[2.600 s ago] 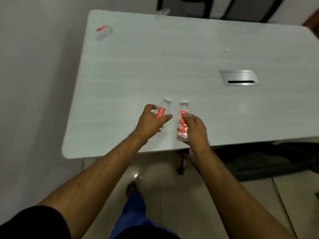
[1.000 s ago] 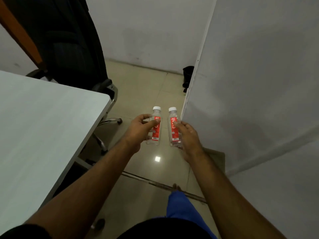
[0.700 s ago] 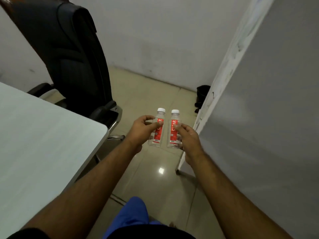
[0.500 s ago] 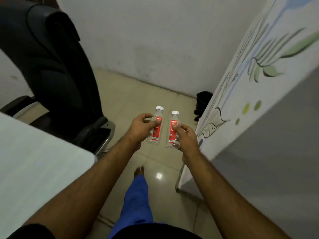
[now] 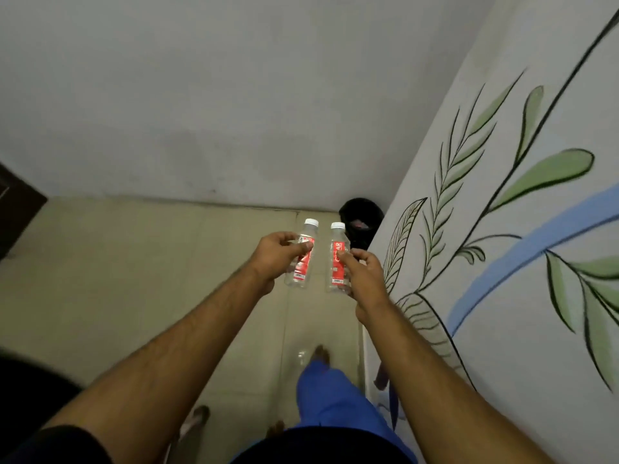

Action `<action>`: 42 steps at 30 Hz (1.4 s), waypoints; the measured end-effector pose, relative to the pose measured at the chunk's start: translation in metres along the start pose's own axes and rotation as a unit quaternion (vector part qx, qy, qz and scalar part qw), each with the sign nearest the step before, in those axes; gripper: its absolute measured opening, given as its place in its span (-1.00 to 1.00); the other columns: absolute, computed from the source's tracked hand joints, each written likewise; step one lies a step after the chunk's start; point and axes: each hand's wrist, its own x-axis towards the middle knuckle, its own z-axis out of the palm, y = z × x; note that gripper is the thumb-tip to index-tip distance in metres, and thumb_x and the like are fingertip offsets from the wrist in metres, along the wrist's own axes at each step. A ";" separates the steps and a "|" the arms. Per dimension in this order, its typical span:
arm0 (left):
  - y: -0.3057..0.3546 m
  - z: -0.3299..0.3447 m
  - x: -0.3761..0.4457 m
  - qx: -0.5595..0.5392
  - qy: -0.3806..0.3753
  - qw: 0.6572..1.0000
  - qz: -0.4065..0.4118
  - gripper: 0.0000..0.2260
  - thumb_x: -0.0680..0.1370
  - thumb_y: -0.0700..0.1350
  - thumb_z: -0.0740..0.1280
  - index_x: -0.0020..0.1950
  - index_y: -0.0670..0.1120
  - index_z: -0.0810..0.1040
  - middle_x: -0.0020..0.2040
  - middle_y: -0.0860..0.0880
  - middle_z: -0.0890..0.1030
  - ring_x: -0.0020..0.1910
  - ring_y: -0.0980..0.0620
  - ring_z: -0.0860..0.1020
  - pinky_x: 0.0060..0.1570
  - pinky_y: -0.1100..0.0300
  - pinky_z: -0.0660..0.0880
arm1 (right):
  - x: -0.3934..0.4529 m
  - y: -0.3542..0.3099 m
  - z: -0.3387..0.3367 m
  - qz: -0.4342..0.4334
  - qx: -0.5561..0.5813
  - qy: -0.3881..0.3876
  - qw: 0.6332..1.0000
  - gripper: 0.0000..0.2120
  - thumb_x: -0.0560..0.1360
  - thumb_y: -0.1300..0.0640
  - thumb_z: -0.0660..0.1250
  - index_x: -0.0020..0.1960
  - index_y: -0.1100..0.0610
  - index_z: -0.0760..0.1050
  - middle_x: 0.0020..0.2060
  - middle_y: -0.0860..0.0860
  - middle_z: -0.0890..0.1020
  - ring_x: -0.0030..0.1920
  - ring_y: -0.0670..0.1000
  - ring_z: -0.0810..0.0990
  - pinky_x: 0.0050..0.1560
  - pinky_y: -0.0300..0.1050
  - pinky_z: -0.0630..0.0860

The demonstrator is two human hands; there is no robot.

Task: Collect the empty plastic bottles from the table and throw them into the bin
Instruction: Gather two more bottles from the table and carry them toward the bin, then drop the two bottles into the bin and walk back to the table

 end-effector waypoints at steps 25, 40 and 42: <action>0.130 0.158 0.604 0.258 -0.221 0.933 -0.120 -0.64 0.48 -0.16 0.51 0.23 -0.16 0.55 0.10 -0.17 0.66 -0.01 -0.08 0.66 0.04 0.01 0.63 | 0.555 -0.100 0.051 0.160 0.135 0.236 0.949 -0.79 0.54 0.14 0.44 0.14 0.18 0.58 0.04 0.17 0.71 -0.13 0.06 0.70 -0.30 -0.16 0.61; -0.119 0.308 0.891 0.496 -0.402 0.764 -0.092 -0.95 0.54 -0.27 0.38 -0.04 -0.18 0.62 -0.04 -0.21 0.63 -0.10 -0.15 0.62 0.02 -0.01 0.60 | 0.831 0.123 0.004 0.274 0.329 0.383 0.819 -0.82 0.57 0.26 0.33 0.15 0.17 0.60 0.07 0.16 0.66 -0.18 0.06 0.64 -0.26 -0.13 0.53; -0.156 0.323 0.910 0.516 -0.402 0.752 -0.075 -0.80 0.53 -0.22 0.41 0.13 -0.26 0.63 0.07 -0.24 0.66 0.01 -0.20 0.65 0.09 -0.03 0.60 | 0.852 0.147 -0.008 0.265 0.331 0.388 0.819 -0.73 0.60 0.30 0.28 0.28 0.29 0.54 0.20 0.24 0.63 0.07 0.19 0.66 -0.21 -0.11 0.54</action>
